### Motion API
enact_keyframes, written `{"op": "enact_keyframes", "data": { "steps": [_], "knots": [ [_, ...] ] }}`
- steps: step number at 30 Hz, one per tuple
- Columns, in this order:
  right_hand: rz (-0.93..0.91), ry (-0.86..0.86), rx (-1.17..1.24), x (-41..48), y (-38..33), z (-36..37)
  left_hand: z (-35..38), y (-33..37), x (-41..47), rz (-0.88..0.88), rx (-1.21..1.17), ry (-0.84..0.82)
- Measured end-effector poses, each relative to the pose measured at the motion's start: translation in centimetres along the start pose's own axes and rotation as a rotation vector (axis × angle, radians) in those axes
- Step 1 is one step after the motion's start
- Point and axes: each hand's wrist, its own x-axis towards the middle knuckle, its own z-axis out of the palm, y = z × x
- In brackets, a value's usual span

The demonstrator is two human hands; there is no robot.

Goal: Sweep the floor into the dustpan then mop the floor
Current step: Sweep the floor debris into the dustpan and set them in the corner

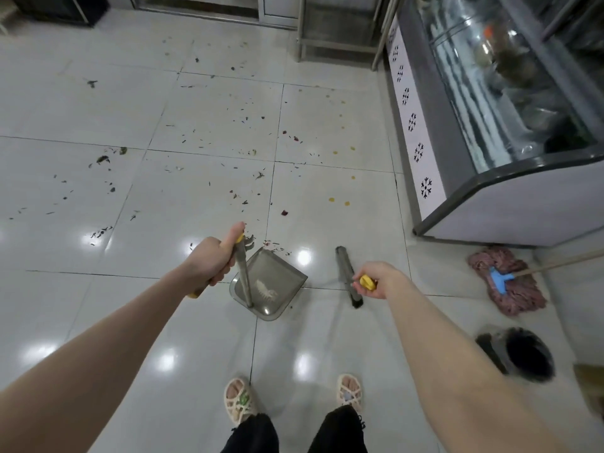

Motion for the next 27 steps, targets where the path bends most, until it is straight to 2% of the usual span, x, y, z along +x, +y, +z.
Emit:
{"op": "enact_keyframes", "data": {
  "steps": [8, 15, 21, 27],
  "knots": [
    [0.007, 0.018, 0.263, 1.6, 2.3, 7.9, -6.0, -2.6, 2.6, 0.016, 0.069, -0.03],
    [0.03, 0.077, 0.276, 3.4, 1.0, 10.5, -9.7, -2.2, 4.7, 0.02, 0.086, -0.036],
    [0.001, 0.042, 0.366, 3.2, -1.3, 14.5, -13.2, -1.7, 6.6, -0.003, 0.066, -0.011],
    [-0.009, -0.02, 0.287, 2.0, -5.2, 20.7, -18.1, -1.9, 9.0, 0.004, 0.049, 0.004]
  ]
}}
